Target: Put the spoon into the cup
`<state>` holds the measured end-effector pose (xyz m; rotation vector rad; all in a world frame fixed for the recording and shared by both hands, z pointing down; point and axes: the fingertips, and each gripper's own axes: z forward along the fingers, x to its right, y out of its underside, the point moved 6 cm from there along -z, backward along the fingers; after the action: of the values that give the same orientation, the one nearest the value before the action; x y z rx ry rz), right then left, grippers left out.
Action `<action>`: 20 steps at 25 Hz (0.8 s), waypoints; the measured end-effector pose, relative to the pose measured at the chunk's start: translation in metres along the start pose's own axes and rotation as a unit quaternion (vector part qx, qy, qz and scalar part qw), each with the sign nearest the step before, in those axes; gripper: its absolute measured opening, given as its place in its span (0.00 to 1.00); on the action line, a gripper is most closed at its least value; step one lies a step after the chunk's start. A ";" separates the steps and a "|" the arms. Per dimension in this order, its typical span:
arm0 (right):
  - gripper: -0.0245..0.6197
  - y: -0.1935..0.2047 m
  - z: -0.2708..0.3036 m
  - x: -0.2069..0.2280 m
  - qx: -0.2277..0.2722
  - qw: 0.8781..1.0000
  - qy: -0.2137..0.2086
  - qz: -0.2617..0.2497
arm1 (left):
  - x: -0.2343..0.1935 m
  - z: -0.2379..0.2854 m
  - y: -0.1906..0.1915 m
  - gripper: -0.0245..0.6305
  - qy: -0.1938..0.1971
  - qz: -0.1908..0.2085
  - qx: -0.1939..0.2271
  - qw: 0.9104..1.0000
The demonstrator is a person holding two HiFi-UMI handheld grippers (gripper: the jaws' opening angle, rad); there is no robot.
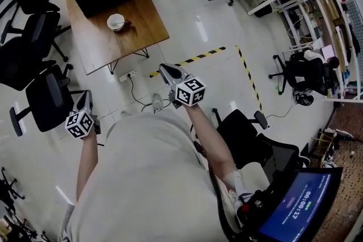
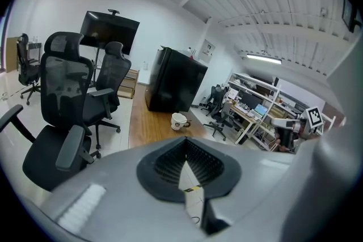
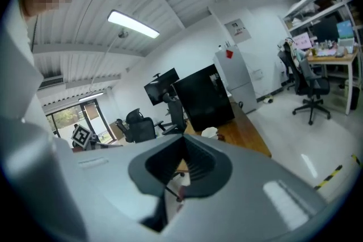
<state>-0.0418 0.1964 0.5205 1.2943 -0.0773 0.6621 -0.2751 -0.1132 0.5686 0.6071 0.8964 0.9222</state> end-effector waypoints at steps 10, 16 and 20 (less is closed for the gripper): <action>0.04 0.000 0.013 -0.005 -0.015 0.999 -0.001 -0.031 | 0.004 0.002 -0.003 0.04 0.001 0.002 0.008 1.000; 0.04 0.009 0.047 -0.021 -0.026 0.999 -0.011 -0.037 | -0.020 -0.008 -0.007 0.04 -0.003 -0.004 0.013 1.000; 0.04 0.011 0.066 -0.036 -0.026 0.999 -0.033 -0.031 | -0.036 -0.025 0.001 0.04 -0.021 -0.013 0.013 1.000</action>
<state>-0.0561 0.1236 0.5346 1.2629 -0.1082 0.5606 -0.3080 -0.1419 0.5705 0.6323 0.8786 0.8723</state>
